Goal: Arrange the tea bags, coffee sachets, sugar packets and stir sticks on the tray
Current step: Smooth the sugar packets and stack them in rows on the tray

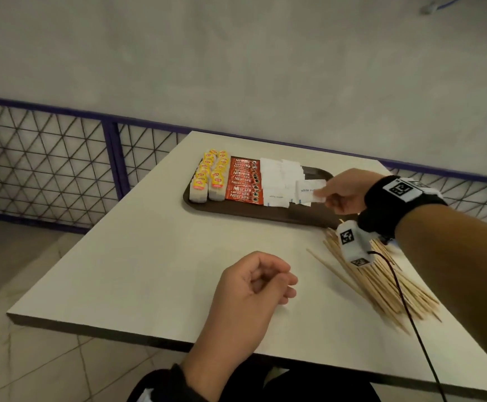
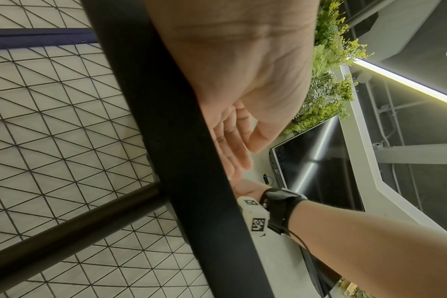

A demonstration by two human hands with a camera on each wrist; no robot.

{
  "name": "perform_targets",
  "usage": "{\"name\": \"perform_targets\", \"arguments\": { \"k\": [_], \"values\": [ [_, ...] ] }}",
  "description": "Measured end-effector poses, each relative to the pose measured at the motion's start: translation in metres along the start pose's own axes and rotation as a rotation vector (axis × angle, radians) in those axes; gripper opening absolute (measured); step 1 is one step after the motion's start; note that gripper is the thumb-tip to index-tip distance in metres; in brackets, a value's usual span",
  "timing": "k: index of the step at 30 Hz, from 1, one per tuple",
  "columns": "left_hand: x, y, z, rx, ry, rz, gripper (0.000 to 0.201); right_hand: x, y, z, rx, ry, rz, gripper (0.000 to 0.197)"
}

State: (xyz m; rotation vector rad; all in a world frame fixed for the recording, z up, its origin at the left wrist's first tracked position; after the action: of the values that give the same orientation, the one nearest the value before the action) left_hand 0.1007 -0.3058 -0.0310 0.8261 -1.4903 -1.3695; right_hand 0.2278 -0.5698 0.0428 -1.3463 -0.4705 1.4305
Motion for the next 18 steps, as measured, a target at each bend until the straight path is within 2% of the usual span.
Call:
{"name": "perform_targets", "arguments": {
  "k": [4,8,13,16,18],
  "values": [
    [-0.002,0.001,0.001,-0.014,-0.011,-0.012,0.01,0.005,0.013,-0.023,0.095,0.003,0.044,0.007],
    [-0.002,0.0,-0.002,-0.012,-0.037,-0.008,0.011,0.011,0.012,-0.035,0.138,-0.049,0.085,0.008],
    [-0.002,-0.002,-0.003,0.007,-0.056,0.002,0.014,0.009,0.011,-0.054,0.15,-0.023,0.176,0.012],
    [-0.001,-0.002,-0.004,0.019,-0.058,0.028,0.008,0.01,0.009,-0.062,0.12,-0.001,0.254,0.012],
    [0.0,-0.002,-0.004,0.028,-0.065,0.029,0.01,0.01,0.011,-0.069,0.08,0.009,0.276,0.02]
  ]
}}
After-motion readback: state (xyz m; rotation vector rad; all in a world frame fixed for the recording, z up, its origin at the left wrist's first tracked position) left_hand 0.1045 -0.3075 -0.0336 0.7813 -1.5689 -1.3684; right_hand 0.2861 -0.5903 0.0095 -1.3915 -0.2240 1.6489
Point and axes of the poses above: each hand's wrist, its own z-axis away from the middle knuckle, its own x-axis out of the palm, y = z × x, the point moved 5 cm from there along -z, towards the middle knuckle, and after that the axes turned 10 degrees about -x, right-handed, at the moved point
